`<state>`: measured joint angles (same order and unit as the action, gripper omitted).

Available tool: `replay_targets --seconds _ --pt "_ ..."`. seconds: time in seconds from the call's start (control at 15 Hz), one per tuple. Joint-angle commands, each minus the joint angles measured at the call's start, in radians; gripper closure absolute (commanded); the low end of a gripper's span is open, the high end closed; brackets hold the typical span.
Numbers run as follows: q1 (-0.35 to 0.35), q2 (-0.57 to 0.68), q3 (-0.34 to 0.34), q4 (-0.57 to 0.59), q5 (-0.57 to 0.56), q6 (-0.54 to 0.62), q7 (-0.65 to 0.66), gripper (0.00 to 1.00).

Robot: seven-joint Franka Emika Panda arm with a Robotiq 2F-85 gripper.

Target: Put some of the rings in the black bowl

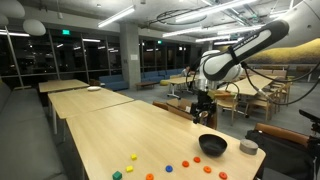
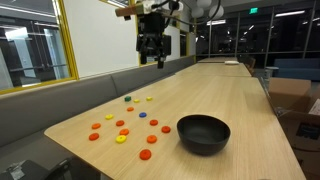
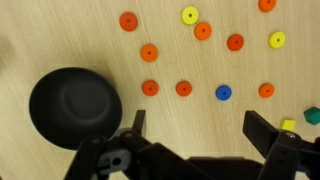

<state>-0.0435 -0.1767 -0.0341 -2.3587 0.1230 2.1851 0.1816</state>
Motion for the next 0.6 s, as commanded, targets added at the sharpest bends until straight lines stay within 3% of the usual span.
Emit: replay_targets --seconds 0.0,0.53 --pt "0.022 0.156 0.048 0.004 -0.002 0.195 0.132 0.00" --pt "0.085 0.543 0.044 0.165 0.013 0.328 0.261 0.00"
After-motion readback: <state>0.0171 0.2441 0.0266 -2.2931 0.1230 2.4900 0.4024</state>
